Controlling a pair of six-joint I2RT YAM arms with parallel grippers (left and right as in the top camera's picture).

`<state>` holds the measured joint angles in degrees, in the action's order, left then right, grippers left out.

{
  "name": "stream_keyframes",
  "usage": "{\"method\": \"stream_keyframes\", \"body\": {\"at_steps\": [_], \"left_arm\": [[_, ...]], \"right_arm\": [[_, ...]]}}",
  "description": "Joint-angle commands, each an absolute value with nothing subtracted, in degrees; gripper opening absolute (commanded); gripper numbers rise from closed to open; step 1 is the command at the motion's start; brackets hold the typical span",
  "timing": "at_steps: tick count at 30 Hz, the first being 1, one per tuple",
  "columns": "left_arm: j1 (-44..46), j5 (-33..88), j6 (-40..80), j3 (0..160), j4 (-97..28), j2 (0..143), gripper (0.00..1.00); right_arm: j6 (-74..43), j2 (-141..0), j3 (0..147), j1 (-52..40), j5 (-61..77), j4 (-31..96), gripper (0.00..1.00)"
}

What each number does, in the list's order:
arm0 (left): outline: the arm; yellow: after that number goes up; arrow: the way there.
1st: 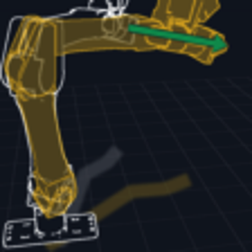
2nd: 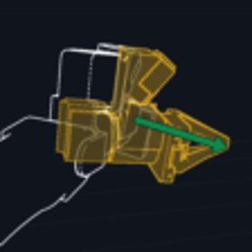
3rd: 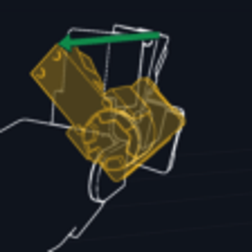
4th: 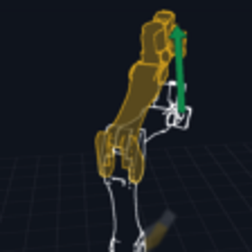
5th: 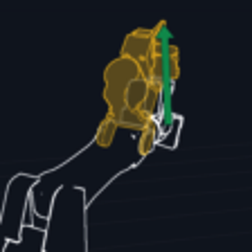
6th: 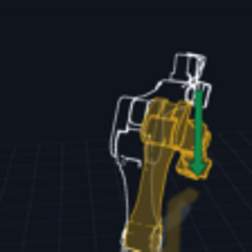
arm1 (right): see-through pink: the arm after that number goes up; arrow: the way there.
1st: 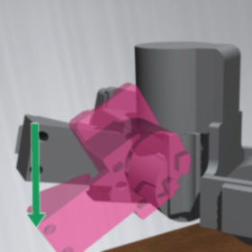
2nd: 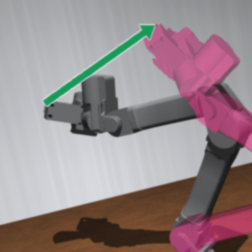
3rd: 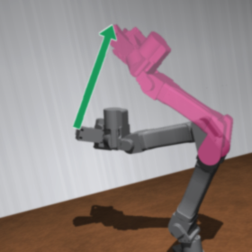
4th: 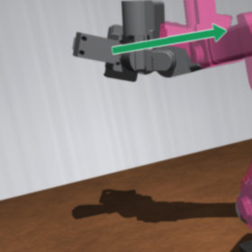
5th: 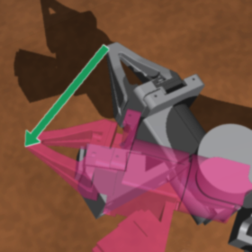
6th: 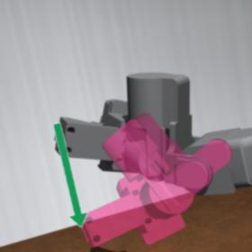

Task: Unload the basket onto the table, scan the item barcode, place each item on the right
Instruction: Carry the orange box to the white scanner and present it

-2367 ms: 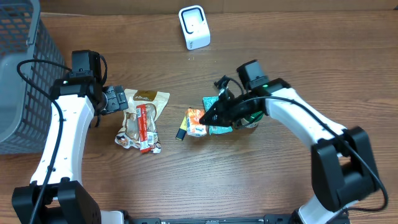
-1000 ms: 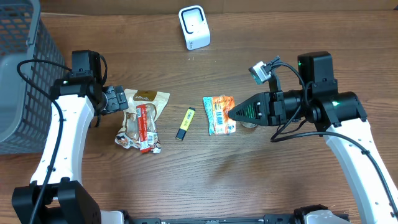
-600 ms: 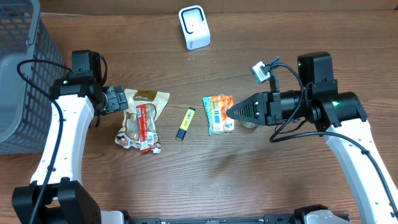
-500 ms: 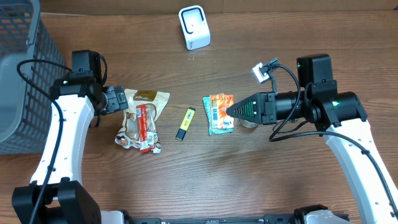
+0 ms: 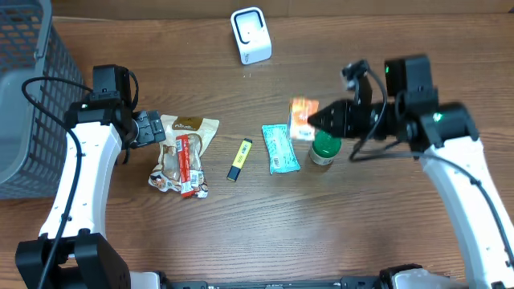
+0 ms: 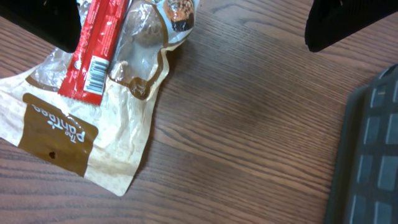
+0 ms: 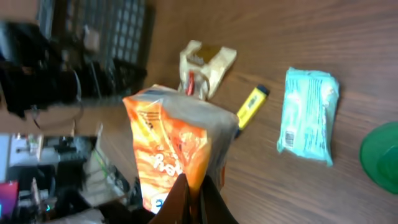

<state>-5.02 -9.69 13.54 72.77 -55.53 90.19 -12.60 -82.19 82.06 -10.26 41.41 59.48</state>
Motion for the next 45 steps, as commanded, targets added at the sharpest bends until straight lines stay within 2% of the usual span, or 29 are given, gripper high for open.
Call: {"method": "stream_keyframes", "body": {"at_steps": [1,6,10,14,20,29,35,45], "left_arm": [[-5.23,-10.28,13.76,73.06,-55.44,90.65,1.0],[-5.23,-10.28,13.76,73.06,-55.44,90.65,1.0],[-5.23,-10.31,13.76,73.06,-55.44,90.65,1.0],[-5.23,-10.31,13.76,73.06,-55.44,90.65,1.0],[-5.23,-10.31,13.76,73.06,-55.44,90.65,1.0],[-5.23,-10.31,13.76,73.06,-55.44,90.65,1.0],[-5.23,-10.31,13.76,73.06,-55.44,90.65,1.0],[-5.23,-10.28,13.76,73.06,-55.44,90.65,1.0]], "right_arm": [[-13.06,-88.64,99.11,-11.51,34.52,65.47,0.03],[-11.25,-99.53,122.85,-14.74,25.17,74.17,0.03],[-7.16,-105.45,132.51,-18.52,13.02,71.88,0.03],[-0.97,-108.81,132.35,-22.92,-2.09,63.2,0.04],[11.14,-116.22,132.35,-26.09,-14.41,54.0,0.04],[23.53,-130.5,132.35,-26.74,-18.61,40.69,0.04],[38.06,-137.93,132.33,-27.66,-20.05,30.02,0.04],[43.83,-142.61,132.33,-29.63,-24.4,19.97,0.04]]}}
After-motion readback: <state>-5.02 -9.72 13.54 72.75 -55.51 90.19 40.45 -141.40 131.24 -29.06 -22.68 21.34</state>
